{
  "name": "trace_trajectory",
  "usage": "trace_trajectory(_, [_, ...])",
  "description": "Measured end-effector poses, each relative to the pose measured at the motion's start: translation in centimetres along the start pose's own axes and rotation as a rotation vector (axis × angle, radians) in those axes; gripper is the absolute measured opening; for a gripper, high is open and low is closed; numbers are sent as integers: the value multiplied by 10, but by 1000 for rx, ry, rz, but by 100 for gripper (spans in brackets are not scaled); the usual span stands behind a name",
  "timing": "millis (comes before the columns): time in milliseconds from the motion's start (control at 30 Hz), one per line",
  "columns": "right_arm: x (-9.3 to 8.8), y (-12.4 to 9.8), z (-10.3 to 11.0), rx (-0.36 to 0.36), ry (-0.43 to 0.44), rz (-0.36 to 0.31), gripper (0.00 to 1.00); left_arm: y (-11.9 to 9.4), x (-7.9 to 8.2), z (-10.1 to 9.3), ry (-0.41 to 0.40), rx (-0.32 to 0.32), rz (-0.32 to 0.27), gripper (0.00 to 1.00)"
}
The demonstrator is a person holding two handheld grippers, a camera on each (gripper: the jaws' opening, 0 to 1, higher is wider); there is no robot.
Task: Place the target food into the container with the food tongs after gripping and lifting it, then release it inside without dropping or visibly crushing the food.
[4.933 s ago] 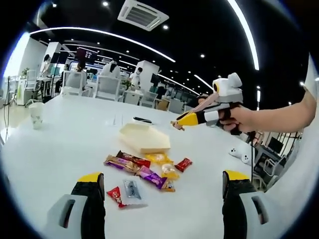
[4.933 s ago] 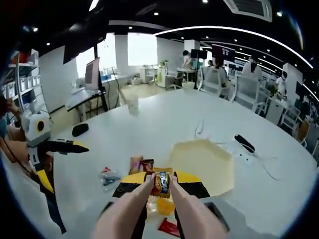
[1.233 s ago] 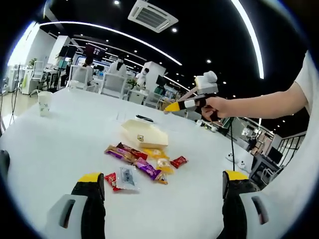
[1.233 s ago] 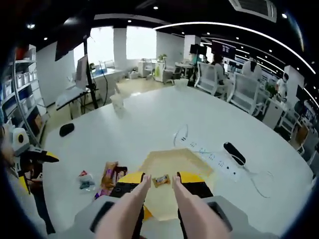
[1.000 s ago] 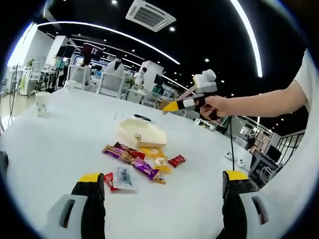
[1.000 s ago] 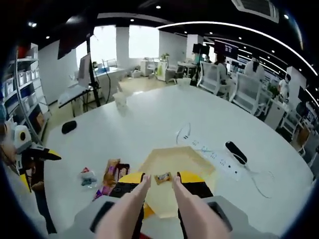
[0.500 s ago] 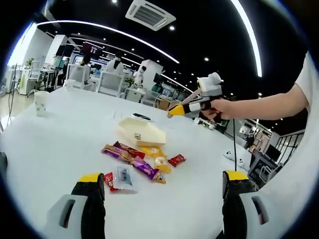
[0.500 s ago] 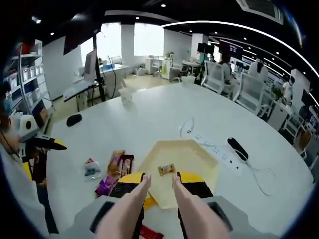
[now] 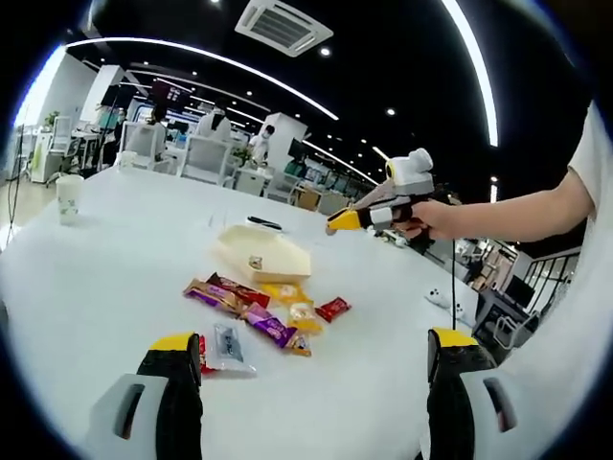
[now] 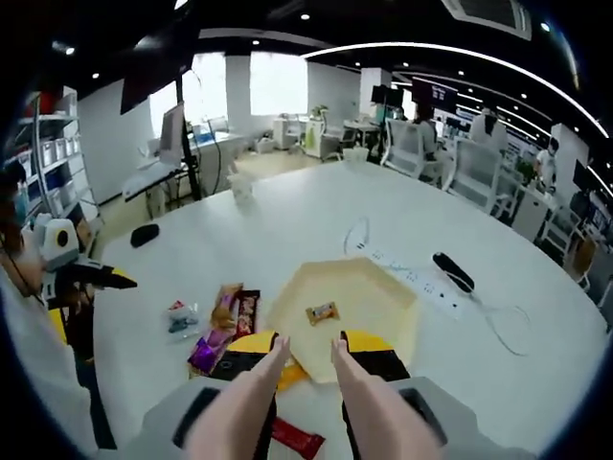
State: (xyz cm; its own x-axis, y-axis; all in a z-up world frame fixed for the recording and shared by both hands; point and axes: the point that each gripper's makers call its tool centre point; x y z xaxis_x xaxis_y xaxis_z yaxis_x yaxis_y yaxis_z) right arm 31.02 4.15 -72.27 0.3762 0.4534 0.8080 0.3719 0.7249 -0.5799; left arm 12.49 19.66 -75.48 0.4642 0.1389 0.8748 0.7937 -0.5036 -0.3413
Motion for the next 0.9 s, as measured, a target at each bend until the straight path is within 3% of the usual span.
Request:
trace_trajectory(233, [-18,0,4,3,33,5,25,-2,-2,7,2,14,6,99])
trace_trajectory(300, [-22,-3,5,-14,1,16,25,-4,0,9,6,23,-12,99])
trace_trajectory(333, [-22,-5,9,-13,1,17,25,-3,0,15,-37,45,-31,99])
trace_trajectory(400, [-21,-4,12,-6,-3,7,25,-3,-4,23,-96,66,-9,99])
trace_trajectory(467, [-22,-2,13,-5,1,3,25,-3,6,33,-105,89,-49,99])
trace_trajectory(533, [-25,1,15,0,18,0,25,-4,12,37,-110,86,-52,99])
trace_trajectory(733, [-28,3,22,17,20,0,25,-6,14,37,-46,71,-26,99])
trace_trajectory(900, [-25,4,22,22,48,-19,25,-7,2,36,-46,71,4,99])
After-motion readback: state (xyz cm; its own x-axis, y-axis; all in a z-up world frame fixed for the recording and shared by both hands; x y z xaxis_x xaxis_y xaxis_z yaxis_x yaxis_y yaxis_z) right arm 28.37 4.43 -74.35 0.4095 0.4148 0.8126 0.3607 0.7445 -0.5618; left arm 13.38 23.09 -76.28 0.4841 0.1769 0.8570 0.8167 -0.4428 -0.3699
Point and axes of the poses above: the point that each gripper's makers call its tool centre point, and the gripper's own axes: y roughly forward along the fingers, z roughly to its left, x roughly out of its top, and after that the axes turned 11 degrees about x, right-handed
